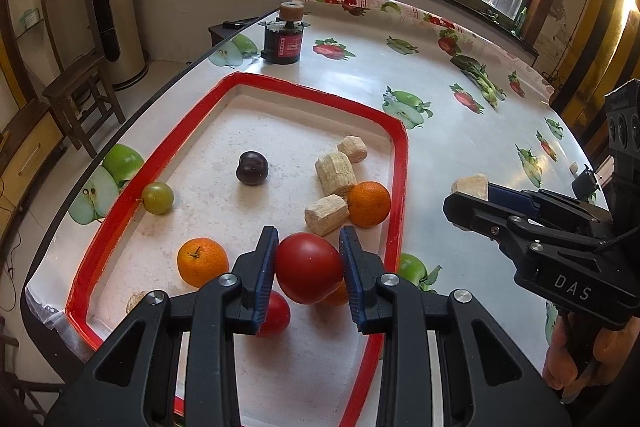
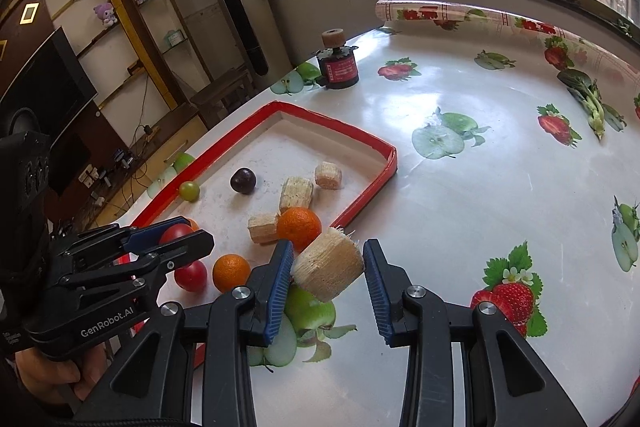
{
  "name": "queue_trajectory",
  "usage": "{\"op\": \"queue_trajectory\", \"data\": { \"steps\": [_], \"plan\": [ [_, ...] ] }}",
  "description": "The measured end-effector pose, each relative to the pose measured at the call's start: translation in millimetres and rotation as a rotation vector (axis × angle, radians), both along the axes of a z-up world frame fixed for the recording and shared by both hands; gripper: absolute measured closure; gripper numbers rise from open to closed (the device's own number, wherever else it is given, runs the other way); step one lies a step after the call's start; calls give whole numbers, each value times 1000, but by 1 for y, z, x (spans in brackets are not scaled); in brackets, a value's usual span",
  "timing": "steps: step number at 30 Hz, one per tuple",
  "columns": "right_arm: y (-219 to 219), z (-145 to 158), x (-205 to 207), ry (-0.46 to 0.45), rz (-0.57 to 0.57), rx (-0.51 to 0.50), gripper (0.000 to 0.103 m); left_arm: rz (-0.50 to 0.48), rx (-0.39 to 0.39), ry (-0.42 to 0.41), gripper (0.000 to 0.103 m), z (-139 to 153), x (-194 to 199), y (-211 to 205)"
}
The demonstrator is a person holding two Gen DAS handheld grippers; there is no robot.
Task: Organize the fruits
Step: 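Carry the tomato and the beige cube over the red tray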
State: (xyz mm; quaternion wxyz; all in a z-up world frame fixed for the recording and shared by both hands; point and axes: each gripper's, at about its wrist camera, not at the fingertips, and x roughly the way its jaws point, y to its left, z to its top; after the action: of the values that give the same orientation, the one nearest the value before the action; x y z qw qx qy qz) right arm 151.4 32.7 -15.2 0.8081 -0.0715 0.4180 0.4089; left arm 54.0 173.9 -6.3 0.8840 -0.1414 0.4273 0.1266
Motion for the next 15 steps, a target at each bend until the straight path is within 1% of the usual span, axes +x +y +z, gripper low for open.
{"op": "queue_trajectory", "data": {
  "steps": [15],
  "plan": [
    [34, -9, 18, 16, 28, -9, 66, 36, -2, 23, 74, -6, 10, 29]
  ]
}}
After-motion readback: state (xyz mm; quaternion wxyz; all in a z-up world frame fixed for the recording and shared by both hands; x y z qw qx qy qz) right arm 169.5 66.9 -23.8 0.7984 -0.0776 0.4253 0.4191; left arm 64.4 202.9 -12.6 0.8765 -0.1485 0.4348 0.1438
